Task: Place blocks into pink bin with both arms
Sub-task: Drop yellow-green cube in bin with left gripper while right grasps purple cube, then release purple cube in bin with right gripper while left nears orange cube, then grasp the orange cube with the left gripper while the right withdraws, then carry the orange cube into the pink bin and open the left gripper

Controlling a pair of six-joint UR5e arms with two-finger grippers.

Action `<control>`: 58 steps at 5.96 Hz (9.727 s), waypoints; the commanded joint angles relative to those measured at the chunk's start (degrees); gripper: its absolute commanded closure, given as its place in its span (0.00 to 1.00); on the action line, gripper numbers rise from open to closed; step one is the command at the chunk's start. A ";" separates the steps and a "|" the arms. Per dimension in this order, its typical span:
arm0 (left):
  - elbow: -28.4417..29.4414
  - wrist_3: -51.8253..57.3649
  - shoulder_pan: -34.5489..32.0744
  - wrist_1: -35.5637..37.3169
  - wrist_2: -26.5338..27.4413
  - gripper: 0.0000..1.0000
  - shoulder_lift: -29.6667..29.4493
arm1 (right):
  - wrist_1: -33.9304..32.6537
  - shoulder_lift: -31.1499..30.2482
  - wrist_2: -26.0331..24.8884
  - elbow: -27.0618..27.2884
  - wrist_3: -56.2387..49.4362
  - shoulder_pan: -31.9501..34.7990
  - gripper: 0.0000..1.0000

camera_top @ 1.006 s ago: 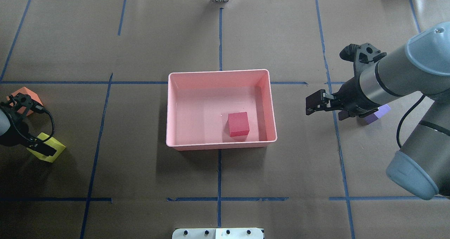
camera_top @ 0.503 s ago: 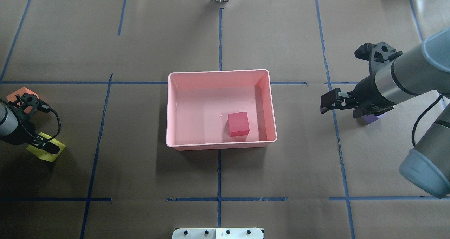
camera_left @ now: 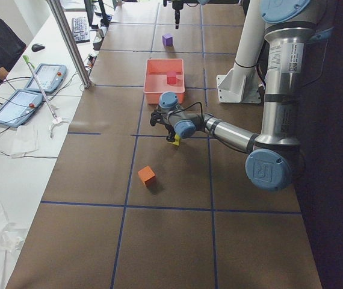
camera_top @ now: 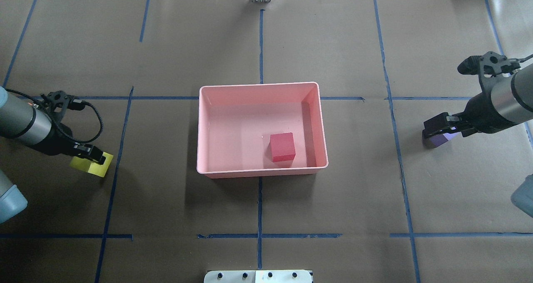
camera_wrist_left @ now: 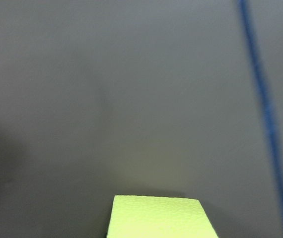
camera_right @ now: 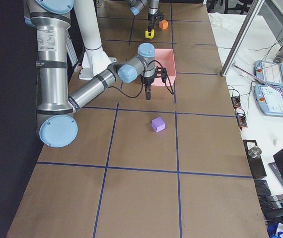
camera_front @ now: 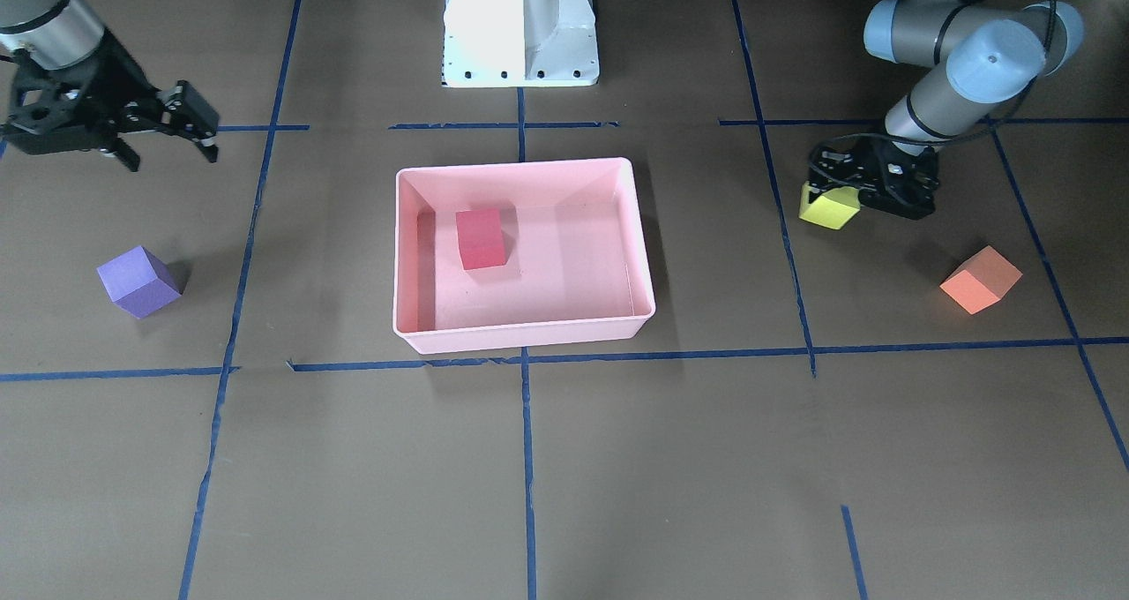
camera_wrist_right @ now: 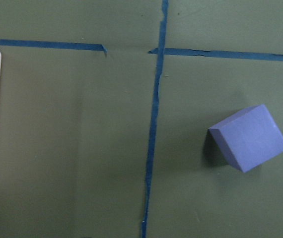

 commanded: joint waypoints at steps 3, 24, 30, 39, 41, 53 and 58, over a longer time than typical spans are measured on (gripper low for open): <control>1.58 -28.10 1.13 0.40 -1.40 0.93 -25.48 | -0.01 -1.15 -0.20 -6.73 -14.51 4.31 0.00; -2.45 8.15 -7.78 -0.57 6.56 0.00 -4.83 | 21.50 22.94 8.16 -21.17 15.60 -5.75 1.00; 6.78 26.96 -18.28 -0.39 1.25 0.00 -2.77 | 12.58 32.51 -8.46 -22.57 25.97 -17.66 0.41; 21.62 58.47 -23.47 -0.22 -4.96 0.00 -3.13 | -0.71 27.34 -3.80 -10.37 25.09 -9.31 0.00; 23.74 58.34 -23.21 -0.48 -7.61 0.00 -1.73 | -0.71 27.24 -4.16 -10.35 25.09 -9.31 0.00; 10.21 22.04 -16.98 -0.22 -13.71 0.97 -6.51 | -0.71 16.54 -4.69 -2.18 21.17 -7.91 0.00; 4.69 -21.45 8.58 -0.04 6.29 0.00 -28.08 | -0.45 13.09 -3.45 -1.21 15.95 -5.18 0.00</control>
